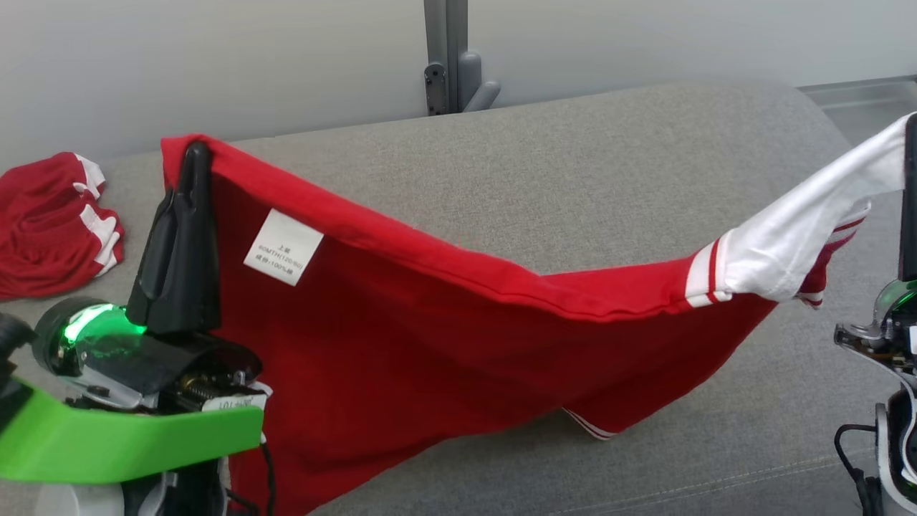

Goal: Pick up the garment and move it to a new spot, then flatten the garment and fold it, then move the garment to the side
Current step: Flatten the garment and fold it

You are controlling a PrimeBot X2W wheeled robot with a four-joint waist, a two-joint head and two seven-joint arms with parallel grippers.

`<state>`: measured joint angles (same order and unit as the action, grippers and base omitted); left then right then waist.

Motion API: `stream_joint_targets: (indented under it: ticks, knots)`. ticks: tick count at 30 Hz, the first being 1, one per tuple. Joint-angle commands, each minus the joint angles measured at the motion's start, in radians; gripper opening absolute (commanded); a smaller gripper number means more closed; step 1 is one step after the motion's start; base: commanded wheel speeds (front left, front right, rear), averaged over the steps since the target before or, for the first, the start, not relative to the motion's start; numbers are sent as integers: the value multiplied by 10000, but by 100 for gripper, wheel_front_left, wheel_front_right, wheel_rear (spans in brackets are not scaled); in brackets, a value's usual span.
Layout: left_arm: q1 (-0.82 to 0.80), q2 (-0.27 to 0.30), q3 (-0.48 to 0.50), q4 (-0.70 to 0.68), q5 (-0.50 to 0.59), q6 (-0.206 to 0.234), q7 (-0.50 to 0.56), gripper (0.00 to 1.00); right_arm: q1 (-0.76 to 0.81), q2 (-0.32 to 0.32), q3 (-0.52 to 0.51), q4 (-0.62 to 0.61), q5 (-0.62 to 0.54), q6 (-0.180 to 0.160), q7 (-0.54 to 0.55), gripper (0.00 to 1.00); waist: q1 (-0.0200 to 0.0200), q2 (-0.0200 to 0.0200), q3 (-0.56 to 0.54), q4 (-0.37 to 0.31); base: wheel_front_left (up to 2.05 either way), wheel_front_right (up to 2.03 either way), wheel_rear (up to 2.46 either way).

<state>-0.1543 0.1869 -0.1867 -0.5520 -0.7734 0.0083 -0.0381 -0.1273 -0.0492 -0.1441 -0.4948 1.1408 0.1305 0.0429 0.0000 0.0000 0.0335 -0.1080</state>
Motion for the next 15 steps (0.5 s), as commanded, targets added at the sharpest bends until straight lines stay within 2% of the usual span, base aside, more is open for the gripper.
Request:
stream_joint_targets:
  ticks: [1,4,8,10,15]
  knots:
    - [-230,140,50,-41,-104,41,103,0,-109,-22,-63,-44,-63,3,70,0,0,0,299,-59,0,0,0]
    - [-853,284,79,-10,-277,100,610,0,-490,-21,-176,118,-205,3,346,0,0,0,834,-44,0,0,0]
    - [-2298,468,213,793,-835,187,1445,0,-1757,-22,-156,938,-570,3,769,0,0,0,1800,-57,0,0,0]
    - [-3407,674,307,1393,-886,120,1855,0,-2879,-21,-141,1652,-848,6,964,0,0,0,2361,-91,0,0,0]
    - [-6815,1136,638,3667,-697,316,2636,0,-6856,-19,62,4132,-1826,3,1205,0,0,0,3758,-273,0,0,0]
